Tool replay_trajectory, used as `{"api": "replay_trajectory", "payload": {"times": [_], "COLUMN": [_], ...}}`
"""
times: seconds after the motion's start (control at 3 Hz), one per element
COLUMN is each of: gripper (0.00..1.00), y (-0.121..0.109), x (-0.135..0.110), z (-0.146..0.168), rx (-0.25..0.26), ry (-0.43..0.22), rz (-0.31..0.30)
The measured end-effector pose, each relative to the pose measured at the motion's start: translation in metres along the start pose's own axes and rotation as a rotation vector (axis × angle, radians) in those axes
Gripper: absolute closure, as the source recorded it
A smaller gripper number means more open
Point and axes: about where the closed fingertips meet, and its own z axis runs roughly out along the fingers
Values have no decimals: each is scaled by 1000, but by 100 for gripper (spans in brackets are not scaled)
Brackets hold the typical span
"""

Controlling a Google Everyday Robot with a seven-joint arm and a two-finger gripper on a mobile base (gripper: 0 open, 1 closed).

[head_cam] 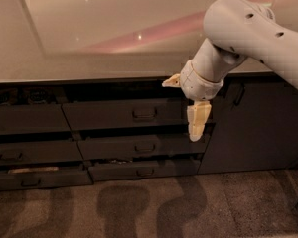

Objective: Open top drawer

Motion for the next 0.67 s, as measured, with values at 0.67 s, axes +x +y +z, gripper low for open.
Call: {"api": "replay_trajectory", "payload": {"times": [0.67], "gripper": [0], "y": [-4], "x": [44], "z": [38], "rx": [-24], "ry": [-19], "rz": [14]}}
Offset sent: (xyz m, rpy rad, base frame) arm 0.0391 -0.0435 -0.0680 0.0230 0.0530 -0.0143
